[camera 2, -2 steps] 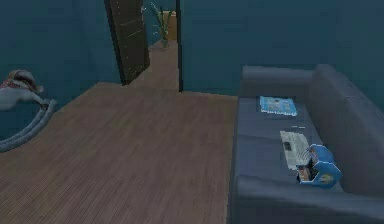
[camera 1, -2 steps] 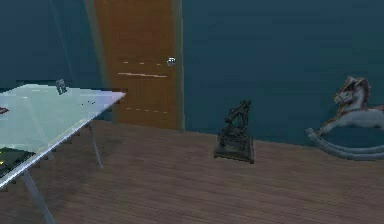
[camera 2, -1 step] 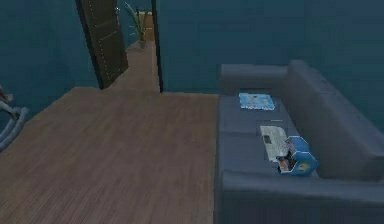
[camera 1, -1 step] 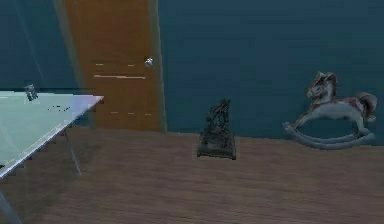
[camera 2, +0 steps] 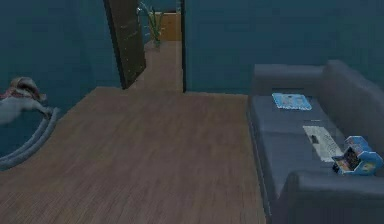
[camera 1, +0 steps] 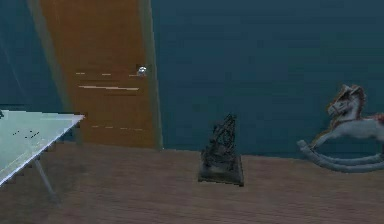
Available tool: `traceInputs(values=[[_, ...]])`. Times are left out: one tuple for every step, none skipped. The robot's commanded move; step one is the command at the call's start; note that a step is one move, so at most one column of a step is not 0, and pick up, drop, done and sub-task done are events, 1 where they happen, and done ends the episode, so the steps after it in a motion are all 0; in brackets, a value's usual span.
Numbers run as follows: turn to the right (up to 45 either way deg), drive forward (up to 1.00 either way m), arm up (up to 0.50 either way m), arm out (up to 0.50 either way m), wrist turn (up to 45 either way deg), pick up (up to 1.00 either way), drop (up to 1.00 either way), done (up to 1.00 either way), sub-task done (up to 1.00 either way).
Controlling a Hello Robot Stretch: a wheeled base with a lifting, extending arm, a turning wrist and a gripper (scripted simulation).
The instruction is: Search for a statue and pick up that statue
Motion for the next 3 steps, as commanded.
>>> traceInputs(values=[[-45.0,0.00,0.00,0.00,0.0,0.00,0.00,0.00,0.00],[-33.0,0.00,0.00,0.00,0.0,0.00,0.00,0.00,0.00],[0.0,0.20,0.00,0.00,0.0,0.00,0.00,0.00,0.00]])
